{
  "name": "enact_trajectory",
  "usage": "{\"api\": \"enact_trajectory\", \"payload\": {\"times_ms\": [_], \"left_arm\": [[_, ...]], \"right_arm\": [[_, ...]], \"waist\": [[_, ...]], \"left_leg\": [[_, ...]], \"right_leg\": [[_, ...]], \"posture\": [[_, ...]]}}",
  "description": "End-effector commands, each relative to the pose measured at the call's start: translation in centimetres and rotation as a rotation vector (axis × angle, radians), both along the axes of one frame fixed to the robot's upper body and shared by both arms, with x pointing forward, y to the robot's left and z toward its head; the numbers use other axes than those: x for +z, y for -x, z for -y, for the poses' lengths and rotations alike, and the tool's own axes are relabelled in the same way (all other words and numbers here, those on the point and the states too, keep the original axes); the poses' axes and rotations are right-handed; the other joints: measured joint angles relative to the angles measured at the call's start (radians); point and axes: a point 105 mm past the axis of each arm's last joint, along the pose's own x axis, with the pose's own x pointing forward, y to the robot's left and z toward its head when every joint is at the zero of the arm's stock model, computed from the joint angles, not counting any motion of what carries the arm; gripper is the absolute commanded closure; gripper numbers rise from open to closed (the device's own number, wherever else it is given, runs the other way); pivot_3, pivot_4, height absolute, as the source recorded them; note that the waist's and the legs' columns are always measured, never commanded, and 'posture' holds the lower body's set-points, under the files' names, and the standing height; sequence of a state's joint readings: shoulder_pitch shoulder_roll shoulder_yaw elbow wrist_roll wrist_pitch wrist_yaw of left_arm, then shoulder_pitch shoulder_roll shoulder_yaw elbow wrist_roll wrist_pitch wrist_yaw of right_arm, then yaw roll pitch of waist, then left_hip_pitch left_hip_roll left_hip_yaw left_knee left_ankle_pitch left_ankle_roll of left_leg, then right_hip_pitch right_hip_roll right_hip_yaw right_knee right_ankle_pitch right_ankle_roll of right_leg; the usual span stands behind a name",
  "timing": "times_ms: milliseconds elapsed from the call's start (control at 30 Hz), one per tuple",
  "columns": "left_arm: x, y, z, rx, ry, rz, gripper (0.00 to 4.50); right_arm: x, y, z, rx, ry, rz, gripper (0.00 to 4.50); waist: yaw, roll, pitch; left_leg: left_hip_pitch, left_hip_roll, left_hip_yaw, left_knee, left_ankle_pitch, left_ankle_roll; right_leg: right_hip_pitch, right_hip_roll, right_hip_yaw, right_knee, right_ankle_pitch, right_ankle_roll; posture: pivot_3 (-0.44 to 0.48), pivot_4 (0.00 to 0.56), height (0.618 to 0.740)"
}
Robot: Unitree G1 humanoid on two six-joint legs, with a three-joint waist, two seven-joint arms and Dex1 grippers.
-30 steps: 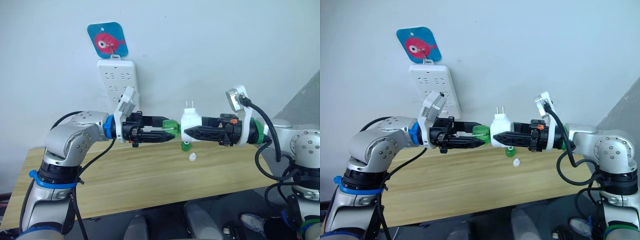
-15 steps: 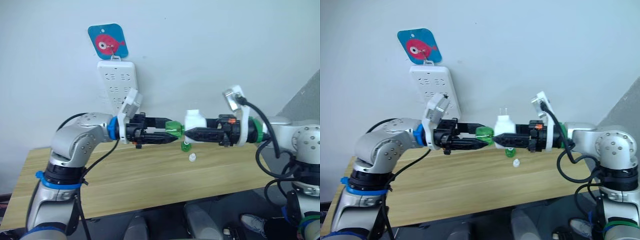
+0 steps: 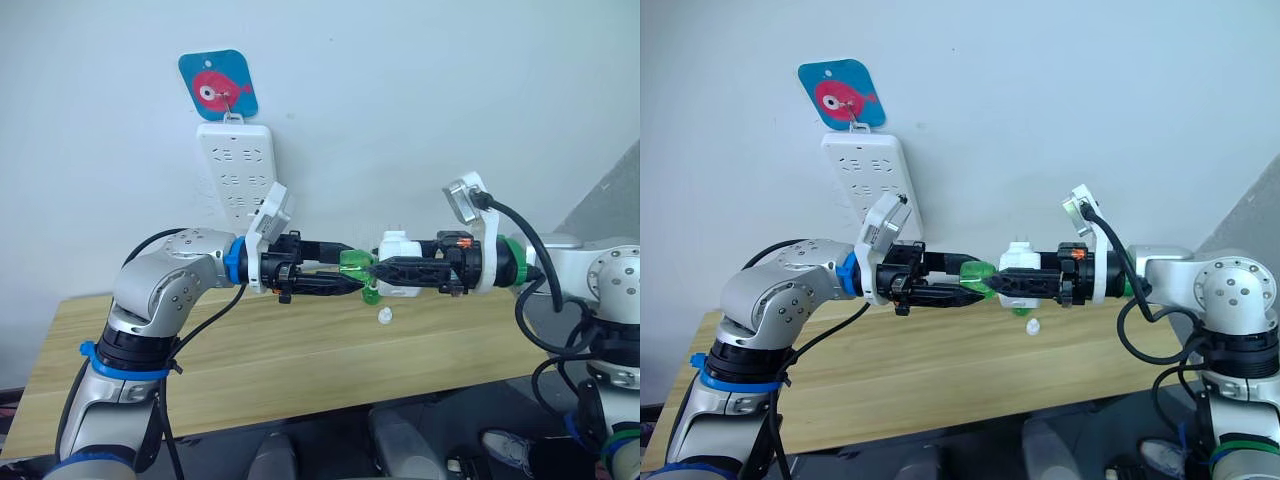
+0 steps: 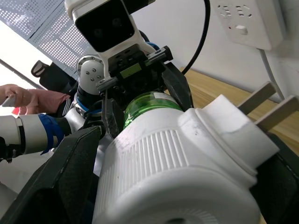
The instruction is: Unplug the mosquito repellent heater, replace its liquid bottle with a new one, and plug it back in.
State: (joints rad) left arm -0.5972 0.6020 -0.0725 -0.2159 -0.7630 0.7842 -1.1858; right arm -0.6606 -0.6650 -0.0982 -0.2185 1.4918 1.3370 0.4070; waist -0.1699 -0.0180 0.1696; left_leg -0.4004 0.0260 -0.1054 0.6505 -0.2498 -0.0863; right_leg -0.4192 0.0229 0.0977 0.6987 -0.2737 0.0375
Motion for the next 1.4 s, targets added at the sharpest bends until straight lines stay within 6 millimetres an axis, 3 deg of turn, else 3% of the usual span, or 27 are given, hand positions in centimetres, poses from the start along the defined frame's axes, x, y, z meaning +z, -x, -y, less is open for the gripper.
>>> {"api": "enact_trajectory", "payload": {"times_ms": [33, 367, 867, 1200, 1400], "left_arm": [[1.1, -0.2, -0.3, 0.03, 0.053, 0.043, 2.22], [0.7, -0.7, -0.4, 0.076, 0.093, 0.034, 2.22], [0.9, -1.2, 0.2, 0.112, 0.137, 0.059, 2.22], [1.4, -2.0, 0.4, 0.174, 0.207, 0.069, 2.22], [1.6, -2.1, 0.4, 0.195, 0.225, 0.065, 2.22]], "right_arm": [[0.9, -0.2, 1.1, -0.022, -0.014, -0.034, 0.0], [1.8, 0.7, 2.5, -0.023, -0.036, -0.119, 0.0], [2.3, 1.7, 0.9, 0.022, -0.004, -0.041, 0.0], [2.2, 2.0, 1.8, 0.03, 0.059, -0.01, 0.0], [2.2, 3.4, 2.4, 0.093, 0.114, 0.059, 0.0]], "waist": [[0.001, 0.0, 0.0], [0.001, 0.0, -0.002], [0.003, 0.002, -0.007], [0.004, 0.003, -0.009], [0.005, 0.003, -0.01]], "left_leg": [[0.0, 0.0, 0.0, 0.0, 0.0, 0.0], [0.0, 0.0, 0.0, 0.0, 0.0, 0.0], [0.0, 0.0, 0.0, 0.0, 0.0, 0.0], [0.0, 0.0, 0.0, 0.0, 0.0, 0.0], [0.0, 0.0, 0.0, 0.0, 0.0, 0.0]], "right_leg": [[0.0, 0.0, 0.0, 0.0, 0.0, 0.0], [0.0, 0.0, 0.0, 0.0, 0.0, 0.0], [0.0, 0.0, 0.001, -0.001, 0.0, 0.0], [0.001, 0.0, 0.001, -0.001, 0.0, 0.0], [0.001, 0.0, 0.001, -0.001, 0.0, 0.0]], "posture": [[-0.16, 0.092, 0.728], [-0.158, 0.093, 0.728], [-0.16, 0.089, 0.728], [-0.164, 0.084, 0.728], [-0.163, 0.08, 0.728]]}}
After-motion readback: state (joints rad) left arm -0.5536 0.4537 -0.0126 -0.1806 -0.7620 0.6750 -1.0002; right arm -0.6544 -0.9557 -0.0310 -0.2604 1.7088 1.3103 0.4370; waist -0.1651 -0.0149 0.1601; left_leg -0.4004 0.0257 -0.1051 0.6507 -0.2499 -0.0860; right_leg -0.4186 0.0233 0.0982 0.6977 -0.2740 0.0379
